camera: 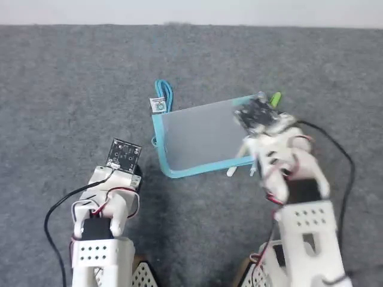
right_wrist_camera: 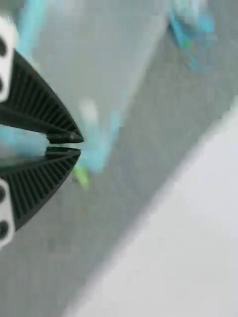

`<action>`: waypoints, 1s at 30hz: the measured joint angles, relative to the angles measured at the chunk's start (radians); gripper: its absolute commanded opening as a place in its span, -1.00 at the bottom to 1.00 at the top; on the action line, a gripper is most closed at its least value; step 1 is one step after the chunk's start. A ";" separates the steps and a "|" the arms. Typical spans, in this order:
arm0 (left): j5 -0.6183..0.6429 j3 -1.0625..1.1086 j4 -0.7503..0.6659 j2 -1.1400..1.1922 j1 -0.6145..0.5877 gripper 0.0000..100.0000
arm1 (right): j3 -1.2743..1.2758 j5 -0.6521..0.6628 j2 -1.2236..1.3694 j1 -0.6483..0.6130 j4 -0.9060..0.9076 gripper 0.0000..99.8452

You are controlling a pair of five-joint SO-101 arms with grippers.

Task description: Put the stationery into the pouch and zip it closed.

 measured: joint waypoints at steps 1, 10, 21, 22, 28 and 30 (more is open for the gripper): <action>0.009 0.000 0.000 0.000 -0.021 -0.70 | -0.025 -0.037 0.046 -0.051 0.052 -0.98; 0.126 -0.054 0.000 0.000 -0.236 -0.70 | -0.235 -0.190 0.537 -0.077 0.137 -0.98; 0.132 -0.057 -0.002 0.000 -0.230 -0.70 | -0.215 -0.021 0.618 0.311 0.284 -0.98; 0.132 -0.057 -0.002 0.000 -0.222 -0.70 | -0.215 -0.005 0.620 0.308 0.284 -0.98; 0.132 -0.057 -0.003 0.000 -0.216 -0.70 | -0.215 0.023 0.753 0.242 0.186 -0.98; 0.132 -0.057 -0.003 0.000 -0.216 -0.70 | -0.229 0.023 0.821 0.224 0.150 -0.98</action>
